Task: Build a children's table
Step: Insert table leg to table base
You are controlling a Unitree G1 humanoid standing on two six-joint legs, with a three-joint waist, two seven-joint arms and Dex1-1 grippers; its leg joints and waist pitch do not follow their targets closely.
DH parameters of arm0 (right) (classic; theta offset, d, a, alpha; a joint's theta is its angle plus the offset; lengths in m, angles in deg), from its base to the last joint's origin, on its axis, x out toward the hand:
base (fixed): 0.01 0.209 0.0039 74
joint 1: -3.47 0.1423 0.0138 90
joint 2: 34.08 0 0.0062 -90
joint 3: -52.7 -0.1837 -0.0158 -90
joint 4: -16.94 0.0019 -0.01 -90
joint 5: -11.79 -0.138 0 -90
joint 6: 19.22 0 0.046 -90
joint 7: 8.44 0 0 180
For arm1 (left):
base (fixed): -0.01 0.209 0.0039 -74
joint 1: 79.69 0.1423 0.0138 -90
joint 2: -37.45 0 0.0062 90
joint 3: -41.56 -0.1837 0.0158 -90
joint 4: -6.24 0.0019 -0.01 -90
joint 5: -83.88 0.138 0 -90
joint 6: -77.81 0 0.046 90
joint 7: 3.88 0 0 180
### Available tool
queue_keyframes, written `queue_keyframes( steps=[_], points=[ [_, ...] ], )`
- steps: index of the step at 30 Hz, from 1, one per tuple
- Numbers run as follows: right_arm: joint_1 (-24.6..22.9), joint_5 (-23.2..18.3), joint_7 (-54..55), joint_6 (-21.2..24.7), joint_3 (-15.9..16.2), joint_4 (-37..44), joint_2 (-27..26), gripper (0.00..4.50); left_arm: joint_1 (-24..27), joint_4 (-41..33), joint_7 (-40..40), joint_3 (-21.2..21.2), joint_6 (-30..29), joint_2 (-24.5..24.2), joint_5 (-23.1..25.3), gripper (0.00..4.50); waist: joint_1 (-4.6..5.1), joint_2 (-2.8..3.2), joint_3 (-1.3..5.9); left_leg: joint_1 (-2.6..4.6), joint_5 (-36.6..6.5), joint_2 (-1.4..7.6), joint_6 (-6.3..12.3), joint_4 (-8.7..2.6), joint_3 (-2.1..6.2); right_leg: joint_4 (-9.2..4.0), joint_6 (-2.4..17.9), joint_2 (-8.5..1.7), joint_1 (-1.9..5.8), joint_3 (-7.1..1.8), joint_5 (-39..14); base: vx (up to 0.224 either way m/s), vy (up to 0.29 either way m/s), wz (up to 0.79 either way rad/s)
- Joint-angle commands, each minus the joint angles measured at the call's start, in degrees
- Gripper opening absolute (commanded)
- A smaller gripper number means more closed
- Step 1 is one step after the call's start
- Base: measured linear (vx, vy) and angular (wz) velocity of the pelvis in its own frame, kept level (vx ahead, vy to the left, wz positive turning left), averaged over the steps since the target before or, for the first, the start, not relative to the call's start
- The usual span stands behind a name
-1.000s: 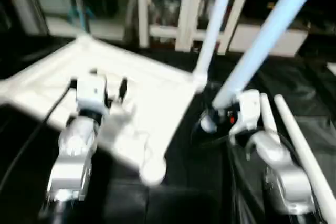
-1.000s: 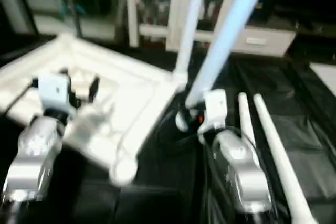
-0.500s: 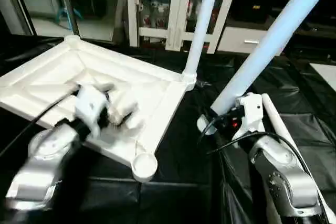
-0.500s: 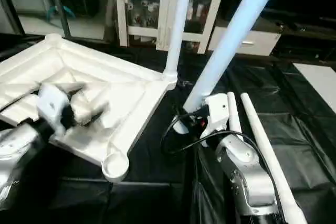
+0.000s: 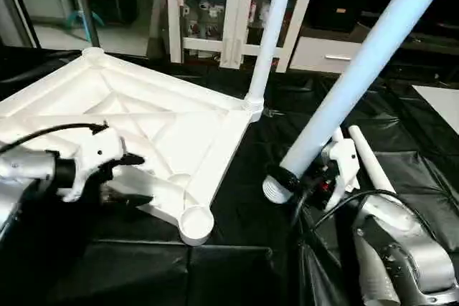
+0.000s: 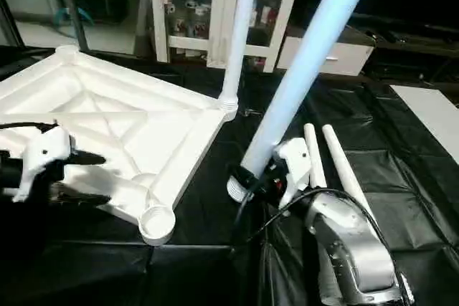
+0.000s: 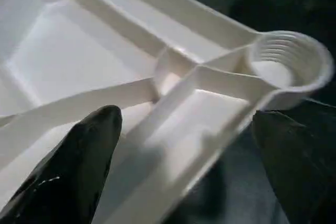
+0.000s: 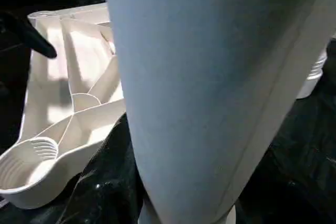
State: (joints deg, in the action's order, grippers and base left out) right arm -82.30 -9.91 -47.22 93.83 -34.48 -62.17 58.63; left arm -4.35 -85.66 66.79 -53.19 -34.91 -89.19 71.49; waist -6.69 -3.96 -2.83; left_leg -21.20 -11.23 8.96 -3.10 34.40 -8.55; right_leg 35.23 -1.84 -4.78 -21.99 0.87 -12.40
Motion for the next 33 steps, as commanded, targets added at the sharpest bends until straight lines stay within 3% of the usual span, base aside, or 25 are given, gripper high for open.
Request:
queue_keyframes(
  steps=[1,6,7,10,13,15,16,19,22,25,28,33],
  points=[
    [0.6,-0.6,-0.6,0.3,-0.3,0.9,0.9,1.86,-0.8,0.3,2.6,-1.8,-0.1,-0.2,-0.5,4.4,-0.08,1.11,2.2,1.53,-29.1,3.28,-5.16,-6.76,1.47,-4.5,8.0,-3.58,-0.17,-1.49,-22.1,0.0,0.0,0.0],
    [1.4,-0.6,-0.9,0.3,0.0,0.7,1.1,1.86,-2.0,3.3,4.8,-5.8,3.7,0.2,2.6,4.4,-0.21,0.96,2.77,1.56,-22.4,3.28,-4.24,-6.42,0.76,-3.78,8.9,-3.39,0.18,-1.48,-13.9,0.0,0.0,0.0],
    [1.5,-0.5,-1.0,0.3,0.1,0.7,1.1,1.86,-2.1,3.5,5.0,-6.6,4.3,0.2,3.1,4.4,-0.24,0.59,2.86,1.44,-20.8,3.28,-3.78,-6.29,0.63,-3.63,9.2,-3.29,0.35,-1.39,-12.2,0.0,0.0,0.0],
    [1.8,-0.4,-1.0,0.4,0.4,0.7,1.1,1.86,-2.9,5.5,3.0,-9.9,8.7,1.9,7.5,4.4,-0.36,0.4,3.23,1.44,-16.0,3.32,-2.73,-5.9,0.33,-3.1,10.1,-3.22,0.69,-1.29,-6.6,0.066,-0.006,-0.01],
    [1.8,-0.4,-1.1,0.5,0.5,0.8,1.1,1.86,-3.4,6.4,2.5,-11.2,11.1,2.4,9.7,4.05,-0.92,0.4,3.25,1.45,-12.6,3.28,-1.7,-5.61,-0.09,-2.73,10.8,-2.99,0.86,-1.19,-2.6,0.017,-0.002,0.0],
    [1.9,-0.3,-1.2,0.6,0.6,0.9,1.2,1.86,-3.5,6.3,3.0,-12.1,11.3,2.3,10.3,4.0,-1.21,0.33,3.22,1.56,-13.3,3.37,-2.06,-5.61,-0.33,-2.77,10.7,-3.04,0.81,-1.22,-3.9,0.0,0.0,0.0],
    [1.9,-0.3,-1.2,0.6,0.6,0.9,1.2,1.86,-3.5,6.3,3.0,-12.1,11.3,2.3,10.3,3.69,-1.3,0.37,3.17,1.61,-13.9,3.41,-2.41,-5.7,-0.36,-2.78,10.6,-3.04,0.75,-1.25,-5.0,0.0,0.0,0.0],
    [2.1,-0.1,-1.3,0.5,0.7,0.6,1.3,1.86,-3.6,6.2,3.6,-12.8,11.2,1.7,10.9,3.6,-1.31,0.46,2.89,1.81,-18.1,3.51,-3.43,-6.04,-0.31,-3.28,9.9,-3.1,0.42,-1.35,-10.1,0.0,0.0,0.0],
    [2.3,0.1,-1.2,0.4,0.8,0.3,1.3,1.86,-3.6,6.3,3.8,-13.2,11.4,1.7,11.0,3.16,-1.33,0.54,2.84,1.87,-20.6,3.61,-4.17,-6.21,-0.14,-3.64,8.9,-3.31,0.18,-1.47,-13.8,0.0,0.0,0.0],
    [2.4,0.3,-1.0,0.2,0.9,0.1,1.2,1.86,-3.3,5.6,4.7,-12.9,10.8,2.7,9.7,3.08,-1.38,0.62,2.82,1.86,-21.3,3.64,-4.59,-6.26,-0.1,-3.61,9.2,-3.29,0.11,-1.42,-13.5,0.0,0.0,0.0],
    [2.5,0.5,-0.8,-0.1,1.1,-0.2,1.2,1.86,-3.0,4.4,5.5,-13.4,9.6,3.0,9.1,2.73,-1.35,0.65,2.89,1.84,-20.5,3.65,-4.57,-6.22,-0.12,-3.48,9.5,-3.24,0.18,-1.39,-12.0,0.0,0.0,0.0],
    [2.5,0.7,-0.8,-0.3,1.2,-0.2,1.3,1.86,-4.4,8.4,3.1,-14.8,13.2,3.5,12.9,2.33,-1.36,0.74,2.97,1.73,-18.8,3.52,-4.01,-6.05,-0.25,-3.41,9.5,-3.07,0.27,-1.4,-9.9,0.0,0.0,0.0]
  ],
)
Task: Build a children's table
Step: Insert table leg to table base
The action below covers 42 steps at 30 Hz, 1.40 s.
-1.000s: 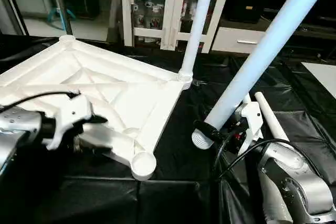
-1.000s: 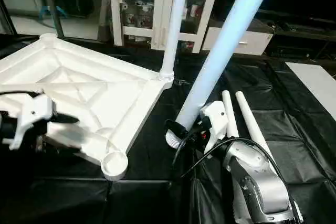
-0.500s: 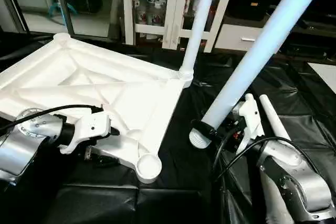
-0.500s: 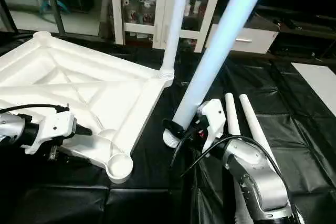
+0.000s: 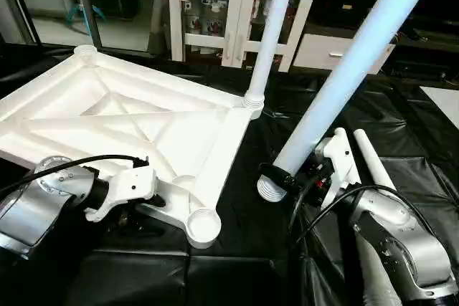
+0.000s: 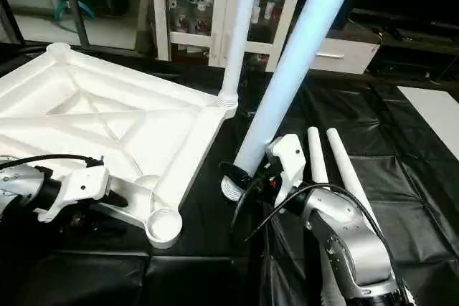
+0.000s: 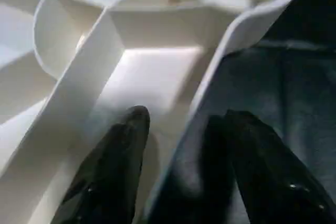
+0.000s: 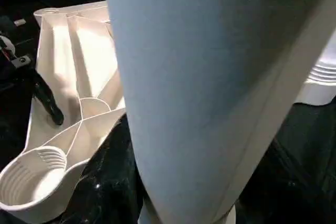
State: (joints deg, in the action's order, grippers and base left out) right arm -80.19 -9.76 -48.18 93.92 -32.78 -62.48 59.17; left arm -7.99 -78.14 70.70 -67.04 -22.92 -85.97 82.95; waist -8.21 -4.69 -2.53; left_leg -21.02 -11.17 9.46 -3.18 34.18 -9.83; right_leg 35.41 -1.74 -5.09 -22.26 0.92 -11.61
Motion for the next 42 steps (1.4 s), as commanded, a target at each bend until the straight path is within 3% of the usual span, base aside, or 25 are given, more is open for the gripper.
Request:
queue_keyframes(
  steps=[1,10,16,20,26,30,34,42],
  points=[
    [0.4,0.6,0.1,-0.4,-0.4,0.1,0.7,1.86,-0.9,1.1,-0.9,-1.0,1.3,0.3,1.7,2.28,0.13,1.44,2.75,1.53,-18.3,3.04,-4.01,-5.81,1.08,-3.46,9.4,-2.79,0.66,-1.42,-9.9,0.0,0.0,0.0],
    [0.0,0.7,0.5,-0.5,0.0,0.4,0.5,1.86,-1.3,1.2,-2.7,-0.6,0.8,2.1,2.1,1.51,0.15,1.67,2.67,1.7,-19.6,3.13,-4.37,-5.86,1.04,-3.45,10.1,-2.8,0.56,-1.4,-10.0,0.0,0.0,0.0],
    [0.4,1.2,2.6,-1.0,-0.6,-0.7,-0.8,1.86,-0.6,-0.4,-9.1,0.6,-1.3,8.2,1.1,1.12,0.03,1.76,2.73,1.53,-20.3,3.21,-4.72,-5.88,1.17,-3.53,10.2,-3.02,0.73,-1.4,-10.7,0.0,0.0,0.0],
    [1.2,1.9,4.6,-1.0,-0.9,-1.9,-1.9,1.86,0.0,-3.2,-15.3,1.2,-6.1,14.4,0.4,0.91,0.02,1.67,2.91,1.31,-17.5,3.14,-4.0,-5.54,1.03,-3.42,11.0,-3.07,0.99,-1.44,-8.0,0.0,0.0,0.0],
    [1.8,2.4,5.2,-1.0,-0.4,-2.6,-2.6,1.86,1.3,-5.8,-18.3,-0.6,-9.3,17.7,2.1,0.81,0.07,1.3,2.8,1.04,-15.0,3.1,-2.62,-5.47,0.98,-3.44,10.7,-2.76,1.27,-1.35,-6.6,0.0,0.0,0.0],
    [2.9,2.4,5.8,-0.6,-0.3,-3.5,-3.2,1.86,1.1,-7.2,-20.2,-2.5,-9.9,20.0,3.4,0.8,0.02,1.54,2.76,1.24,-15.7,3.19,-2.59,-5.5,0.98,-3.67,10.3,-2.83,1.09,-1.44,-8.2,0.0,0.0,0.0],
    [4.8,1.4,5.7,1.8,-0.3,-4.3,-3.3,1.86,1.4,-9.6,-22.3,-5.1,-18.2,20.9,6.3,0.8,0.17,1.65,2.82,1.25,-15.0,3.19,-2.92,-5.44,0.95,-3.54,10.5,-2.69,1.16,-1.4,-6.8,0.0,0.0,0.0],
    [7.4,0.2,3.9,3.0,-0.8,-6.1,-2.5,1.86,-0.1,-9.5,-25.1,-6.3,-25.1,19.5,11.2,0.77,0.35,1.29,2.69,1.11,-14.6,3.04,-2.4,-5.42,0.94,-3.82,10.1,-2.65,1.28,-1.41,-8.6,0.0,0.0,0.0]
  ],
)
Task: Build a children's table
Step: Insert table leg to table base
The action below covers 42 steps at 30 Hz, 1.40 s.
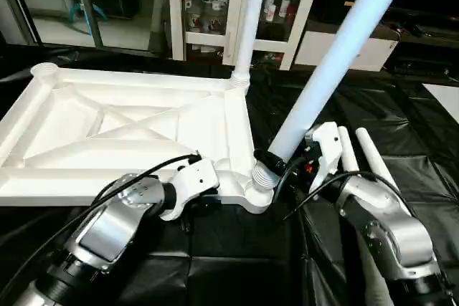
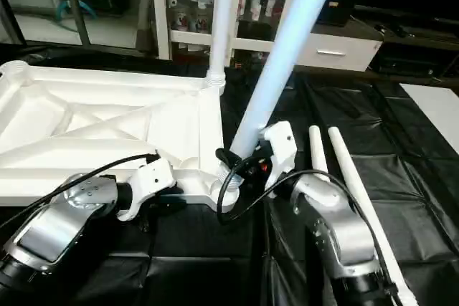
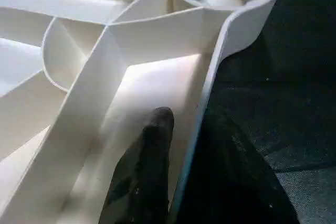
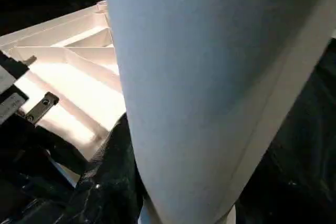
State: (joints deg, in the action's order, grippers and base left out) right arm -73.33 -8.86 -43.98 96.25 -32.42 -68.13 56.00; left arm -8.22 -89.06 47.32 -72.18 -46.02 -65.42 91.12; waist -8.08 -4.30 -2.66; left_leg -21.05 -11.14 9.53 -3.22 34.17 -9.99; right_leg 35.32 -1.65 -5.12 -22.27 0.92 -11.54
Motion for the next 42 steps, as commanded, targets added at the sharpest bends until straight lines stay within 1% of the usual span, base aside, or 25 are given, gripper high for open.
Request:
queue_keyframes(
  steps=[1,5,6,8,9,11,13,14,15,16,17,20,21,22,24,25,26,27,28,30,32,33,35,37,42],
  points=[
    [1.0,-0.7,-0.5,0.8,-1.2,-0.8,0.7,1.86,-0.1,1.2,-2.5,-1.3,-4.1,-1.9,4.3,0.77,0.3,0.81,2.77,1.2,-15.5,2.99,-2.54,-5.46,1.13,-3.78,9.9,-2.69,1.21,-1.43,-10.3,0.0,0.0,0.0],
    [1.7,-0.7,-0.4,1.2,-0.9,-1.0,0.4,1.86,-0.3,1.2,-4.6,-0.6,-8.8,-4.7,6.9,0.74,0.79,0.77,2.67,0.91,-17.2,2.99,-3.14,-5.69,1.38,-4.16,8.8,-2.87,1.25,-1.37,-14.5,0.0,0.0,0.0],
    [1.5,-0.8,-0.3,1.4,-0.8,-0.8,0.3,1.86,0.1,1.4,-4.9,-0.2,-9.4,-5.9,7.5,0.74,1.25,0.48,2.7,0.69,-17.2,2.92,-3.11,-5.7,1.47,-4.14,8.5,-2.84,1.38,-1.3,-15.0,0.0,0.0,0.0],
    [1.4,-0.9,-0.4,1.5,-0.6,-0.5,0.1,1.86,0.8,1.7,-5.4,0.6,-10.1,-7.1,8.0,0.72,2.38,0.43,2.44,-0.04,-18.4,2.77,-3.23,-6.05,1.77,-4.49,7.2,-2.89,1.7,-1.06,-19.3,0.0,0.0,0.0],
    [1.2,-0.9,-0.4,1.5,-0.5,-0.4,0.0,1.86,1.4,2.1,-6.0,1.0,-10.3,-8.2,8.8,0.72,2.57,0.52,2.53,-0.04,-18.5,2.77,-3.44,-6.06,1.88,-4.54,7.0,-2.98,1.75,-0.99,-20.2,0.0,0.0,0.0],
    [1.1,-1.0,-0.4,1.6,-0.4,-0.2,0.0,1.86,2.2,2.0,-6.1,1.6,-10.5,-9.3,8.8,0.66,3.33,0.5,2.64,-0.59,-17.8,2.68,-3.64,-6.17,2.23,-4.52,6.5,-3.03,2.15,-0.75,-20.3,-0.014,0.0,-0.24],
    [1.1,-1.1,-0.4,1.8,-0.5,-0.2,0.0,1.86,3.7,0.8,-6.0,2.4,-11.9,-11.0,8.6,0.54,3.93,0.55,2.81,-0.22,-17.5,2.73,-3.19,-5.87,2.18,-4.6,7.3,-3.08,1.81,-0.39,-18.3,-0.005,-0.002,-0.11],
    [1.1,-1.1,-0.4,1.8,-0.6,-0.1,0.1,1.86,4.4,0.1,-6.0,2.7,-12.8,-12.0,8.8,0.54,4.06,0.53,2.86,-0.32,-17.0,2.74,-3.06,-5.8,2.19,-4.49,7.6,-3.12,1.88,-0.37,-17.4,0.0,0.0,0.0],
    [1.1,-1.1,-0.4,1.9,-0.6,-0.1,0.1,1.86,4.6,-0.1,-6.0,2.7,-13.0,-12.5,9.0,0.54,4.28,0.43,2.76,-0.47,-16.6,2.73,-2.78,-5.83,2.23,-4.48,8.0,-3.09,1.96,-0.24,-17.3,0.0,0.0,0.0],
    [1.1,-1.2,-0.4,2.0,-0.7,0.0,0.1,1.86,4.9,-0.4,-6.2,2.7,-13.4,-13.3,9.0,0.48,4.45,0.52,2.63,-0.21,-17.2,2.74,-2.55,-5.78,2.22,-4.64,8.2,-3.03,1.63,-0.2,-18.2,0.0,0.0,0.0],
    [1.2,-1.2,-0.4,2.1,-0.8,0.1,0.1,1.86,5.6,-0.9,-6.2,3.4,-13.5,-13.6,8.4,0.45,4.45,0.25,2.57,0.0,-17.7,2.73,-2.32,-5.66,2.18,-4.79,8.2,-3.07,1.47,-0.22,-19.6,0.0,0.0,0.0],
    [1.2,-1.5,-0.5,2.1,-1.1,0.2,0.2,1.86,6.9,-2.7,-5.5,5.3,-12.3,-12.9,5.9,0.39,4.4,0.27,2.52,0.23,-17.4,2.86,-2.03,-5.74,2.14,-4.84,8.8,-3.05,1.32,-0.28,-19.9,0.0,0.0,0.0],
    [1.2,-1.5,-0.5,2.1,-1.1,0.1,0.2,1.86,7.2,-3.4,-5.1,6.1,-11.4,-12.0,4.5,0.39,4.32,0.34,2.55,0.49,-17.5,2.89,-1.96,-5.69,2.04,-4.88,9.0,-2.92,1.08,-0.31,-19.5,0.0,0.0,0.0],
    [1.4,-1.5,-0.7,2.1,-1.2,-0.1,0.1,1.86,7.7,-5.3,-3.7,7.5,-7.6,-9.2,0.4,0.34,4.21,0.01,2.55,0.41,-16.6,2.86,-1.63,-5.63,1.94,-4.68,9.8,-2.95,1.15,-0.34,-17.9,0.0,0.0,0.0],
    [1.6,-1.7,-0.9,2.0,-1.3,-0.3,0.1,1.86,8.1,-5.6,-1.3,7.0,2.7,-7.7,-3.2,0.31,3.57,0.25,2.84,0.69,-14.1,2.94,-1.08,-5.44,1.74,-4.42,10.7,-2.78,1.11,-0.39,-13.1,0.0,0.0,0.0],
    [1.7,-1.7,-0.9,2.0,-1.3,-0.3,0.1,1.86,8.2,-5.7,-0.9,7.1,4.5,-7.1,-4.2,0.21,3.14,0.06,2.97,0.84,-12.6,2.86,-0.4,-5.27,1.45,-4.14,11.3,-2.62,1.07,-0.43,-10.0,0.0,0.0,0.0],
    [1.7,-1.7,-0.9,2.0,-1.4,-0.4,0.1,1.86,8.3,-5.7,-0.8,7.1,5.1,-6.9,-4.6,0.17,2.83,0.2,3.11,0.93,-11.4,2.94,-0.3,-5.21,1.43,-3.76,11.7,-2.58,1.12,-0.4,-7.9,0.0,0.0,0.0],
    [1.8,-1.8,-0.9,2.0,-1.4,-0.4,0.1,1.86,8.3,-5.8,-0.9,6.8,6.1,-6.7,-4.7,0.17,2.33,0.36,3.11,1.25,-9.8,2.99,0.03,-5.07,1.17,-3.49,12.3,-2.3,0.9,-0.33,-4.7,0.0,0.0,0.0],
    [1.8,-1.8,-1.0,2.0,-1.4,-0.5,0.2,1.86,8.1,-5.4,-0.7,5.6,8.8,-6.8,-4.2,0.03,1.66,0.21,2.99,1.63,-9.3,2.98,0.58,-4.92,0.81,-3.51,12.6,-2.17,0.62,-0.39,-3.6,0.0,0.0,0.0],
    [1.9,-2.0,-1.3,2.1,-1.3,-0.4,0.4,1.86,8.1,-5.1,0.7,4.5,11.7,-6.3,-4.6,0.03,0.83,0.17,2.89,1.49,-9.7,3.02,0.51,-5.05,0.56,-3.51,12.0,-2.26,0.79,-0.51,-5.0,0.0,0.0,0.0],
    [1.8,-2.3,-1.8,2.2,-1.1,-0.1,0.7,1.86,8.1,-5.2,1.2,4.4,12.0,-5.5,-4.7,0.03,0.23,0.16,2.86,1.4,-10.9,3.17,-0.64,-5.27,0.45,-3.64,10.8,-2.47,0.93,-0.57,-7.9,0.0,0.0,0.0],
    [1.7,-2.7,-2.4,2.4,-1.0,0.2,0.9,1.86,7.9,-4.8,1.5,4.1,12.5,-5.1,-4.4,0.03,-0.06,0.24,2.8,1.78,-12.6,3.22,-1.49,-5.34,0.34,-3.89,10.1,-2.45,0.53,-0.64,-9.6,0.0,0.0,0.0],
    [1.6,-3.3,-3.2,2.6,-0.9,0.5,1.2,1.86,7.1,-2.9,1.4,2.7,14.5,-5.3,-2.8,0.03,-0.24,-0.15,2.71,1.7,-14.2,3.2,-2.0,-5.48,0.36,-4.11,9.0,-2.49,0.5,-0.77,-11.5,0.0,0.0,0.0],
    [1.6,-3.4,-4.1,2.7,-0.8,0.4,1.5,1.86,6.0,-0.2,0.8,1.5,17.7,-5.2,-1.4,0.03,-0.36,-0.19,2.7,1.6,-15.0,3.18,-2.27,-5.57,0.45,-4.29,8.1,-2.67,0.55,-0.82,-13.4,0.0,0.0,0.0],
    [1.9,-4.2,-6.2,3.2,-0.2,0.5,2.3,1.86,4.4,1.4,2.3,0.4,19.2,-4.7,-1.4,0.03,-1.07,-0.28,2.52,1.73,-17.4,3.32,-2.99,-5.7,0.57,-4.77,6.8,-3.03,0.25,-0.94,-18.4,0.0,0.0,0.0]
  ],
)
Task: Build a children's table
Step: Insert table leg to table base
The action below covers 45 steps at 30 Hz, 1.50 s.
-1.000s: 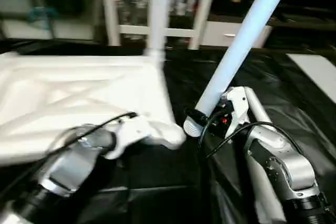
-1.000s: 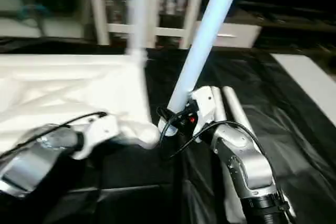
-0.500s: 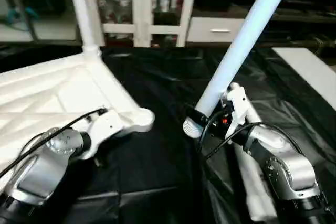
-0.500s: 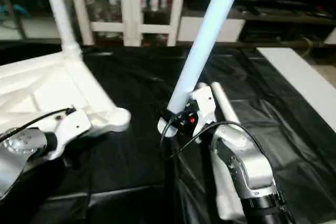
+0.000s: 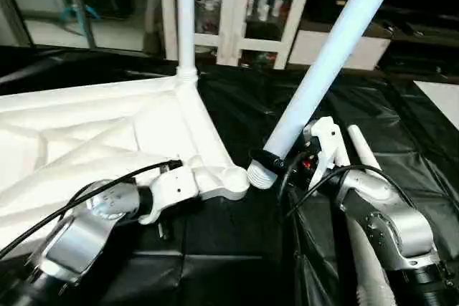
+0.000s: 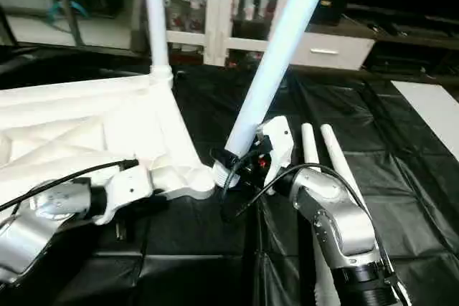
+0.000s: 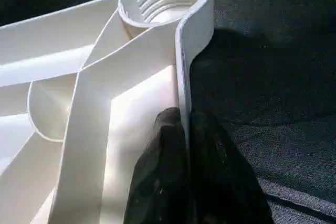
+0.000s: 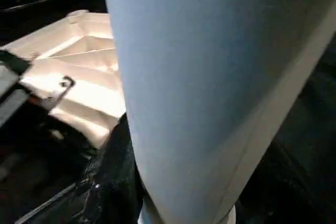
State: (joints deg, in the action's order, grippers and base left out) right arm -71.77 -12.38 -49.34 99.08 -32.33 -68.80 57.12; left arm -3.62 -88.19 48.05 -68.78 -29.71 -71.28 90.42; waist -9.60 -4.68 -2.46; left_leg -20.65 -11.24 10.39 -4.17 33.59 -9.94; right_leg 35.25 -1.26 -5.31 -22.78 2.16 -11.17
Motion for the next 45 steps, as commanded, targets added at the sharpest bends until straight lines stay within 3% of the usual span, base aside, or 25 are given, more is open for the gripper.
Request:
queue_keyframes(
  steps=[1,2,5,7,9,10,14,18,20,23,25,30,37,38,39,41,45],
  points=[
    [0.4,-0.7,-1.0,0.4,-0.2,1.1,1.2,1.86,-0.4,0.7,1.9,-3.0,3.0,1.2,-0.8,0.03,0.4,0.18,2.41,1.11,-16.9,2.46,-2.32,-5.19,0.62,-4.63,6.2,-2.89,0.96,-2.13,-18.8,0.0,0.0,0.0],
    [0.8,-0.6,-1.7,0.4,0.0,0.7,1.5,1.86,-1.5,1.8,3.6,-3.1,3.6,1.8,-1.5,0.03,0.29,0.11,2.51,1.16,-16.2,2.43,-2.4,-5.14,0.59,-4.61,6.0,-2.89,0.96,-2.09,-18.3,0.0,0.0,0.0],
    [1.8,-0.4,-2.2,0.2,0.0,-0.4,1.8,1.86,-4.0,4.4,4.9,-2.0,3.3,3.6,-3.6,0.66,0.03,0.34,2.65,1.39,-15.2,2.36,-2.47,-4.91,0.32,-4.34,7.0,-2.7,0.68,-2.11,-15.7,0.0,0.0,0.0],
    [2.4,-0.4,-2.5,0.2,-0.2,-0.9,1.9,1.86,-5.9,6.6,4.9,-1.9,4.9,3.8,-3.4,0.68,-0.16,0.43,2.86,1.25,-14.3,2.39,-2.52,-4.86,0.33,-4.16,7.5,-2.72,0.81,-2.01,-13.9,0.0,0.0,0.0],
    [2.6,-0.4,-2.6,0.2,-0.3,-0.9,1.9,1.86,-6.4,7.2,5.0,-1.9,5.4,3.9,-3.3,0.76,0.1,0.36,2.9,0.56,-13.4,2.5,-2.99,-5.05,0.59,-3.72,7.7,-2.72,1.41,-1.79,-11.2,0.0,0.0,0.0],
    [2.8,-0.6,-2.7,0.4,-0.4,-0.8,2.0,1.86,-7.2,8.2,5.9,-1.8,5.9,4.1,-3.9,0.76,0.29,0.49,3.05,0.58,-13.4,2.4,-3.25,-5.01,0.55,-3.61,7.5,-2.66,1.46,-1.74,-10.4,0.0,0.0,0.0],
    [2.9,-0.6,-3.2,0.5,-0.5,-0.7,2.3,1.86,-8.8,10.2,8.6,-2.1,6.7,4.2,-4.1,0.76,0.74,0.06,3.21,0.48,-11.1,2.3,-3.25,-4.72,0.47,-3.18,8.2,-2.53,1.72,-1.6,-6.2,0.0,0.0,0.0],
    [2.8,-0.6,-3.6,0.6,-0.5,-0.5,2.8,1.86,-10.8,14.2,10.8,-3.8,9.2,2.9,-2.0,0.76,1.11,0.3,3.3,0.6,-8.7,2.29,-2.71,-4.44,0.32,-2.78,9.5,-2.42,1.93,-1.58,-2.3,0.0,0.0,0.0],
    [2.9,-0.6,-3.7,0.7,-0.5,-0.4,3.0,1.86,-11.6,15.6,10.7,-3.9,10.4,2.2,-1.2,0.76,1.09,0.22,3.21,0.76,-9.5,2.28,-2.57,-4.43,0.25,-3.03,9.5,-2.44,1.89,-1.6,-3.4,0.0,0.0,0.0],
    [3.0,-0.6,-3.8,0.8,-0.7,-0.4,3.2,1.86,-12.0,15.4,11.9,-3.4,9.1,1.3,-1.9,0.76,1.41,0.26,2.97,0.75,-13.4,2.51,-3.55,-4.84,0.43,-3.39,9.0,-2.76,1.82,-1.64,-9.2,0.0,0.0,0.0],
    [2.9,-0.5,-4.0,0.8,-0.7,-0.3,3.3,1.86,-12.1,15.2,12.5,-3.0,8.3,0.8,-2.2,1.05,1.59,0.33,2.91,0.78,-14.5,2.58,-3.86,-4.92,0.49,-3.55,8.9,-2.8,1.73,-1.65,-10.7,0.0,0.0,0.0],
    [2.9,-0.6,-4.3,1.0,-0.3,0.1,3.4,1.86,-10.8,14.0,13.1,-2.8,8.1,-1.2,-1.7,1.39,1.59,0.13,2.92,0.81,-14.5,2.64,-3.61,-4.88,0.5,-3.53,8.8,-2.79,1.6,-1.66,-11.1,0.0,0.0,0.0],
    [3.5,-0.6,-4.4,0.9,0.1,-0.6,2.9,1.86,-8.4,11.4,12.8,-2.4,6.0,-3.2,-1.1,1.39,1.62,0.06,2.83,0.82,-14.1,2.61,-3.39,-4.87,0.38,-3.42,9.3,-2.75,1.5,-1.67,-11.0,0.0,0.0,0.0],
    [3.6,-0.6,-4.5,0.8,0.2,-0.8,2.9,1.86,-8.2,11.2,12.5,-2.3,5.8,-3.1,-1.2,1.39,1.66,-0.53,2.8,0.71,-14.0,2.62,-3.27,-4.86,0.33,-3.48,9.2,-2.76,1.57,-1.65,-11.3,0.0,0.0,0.0],
    [3.7,-0.6,-4.6,0.8,0.2,-0.8,2.8,1.86,-8.1,11.2,12.4,-2.3,5.7,-3.0,-1.3,1.39,1.5,-0.25,2.76,0.77,-14.2,2.66,-3.27,-4.93,0.39,-3.48,9.0,-2.85,1.48,-1.68,-12.4,0.0,0.0,0.0],
    [3.9,-0.5,-4.8,0.8,0.4,-1.2,2.6,1.86,-7.8,11.5,11.5,-2.4,6.3,-2.5,-1.1,1.24,1.58,-0.46,2.72,0.73,-14.8,2.64,-3.38,-4.97,0.44,-3.62,8.6,-2.8,1.41,-1.65,-13.3,0.0,0.0,0.0],
    [4.4,-0.3,-4.7,0.7,0.6,-1.7,2.3,1.86,-8.1,12.2,9.9,-2.5,7.1,-1.1,-0.8,1.01,1.41,-0.24,2.75,0.94,-15.1,2.66,-3.47,-4.9,0.37,-3.76,8.4,-2.86,1.18,-1.73,-13.5,0.0,0.0,0.0]
  ],
)
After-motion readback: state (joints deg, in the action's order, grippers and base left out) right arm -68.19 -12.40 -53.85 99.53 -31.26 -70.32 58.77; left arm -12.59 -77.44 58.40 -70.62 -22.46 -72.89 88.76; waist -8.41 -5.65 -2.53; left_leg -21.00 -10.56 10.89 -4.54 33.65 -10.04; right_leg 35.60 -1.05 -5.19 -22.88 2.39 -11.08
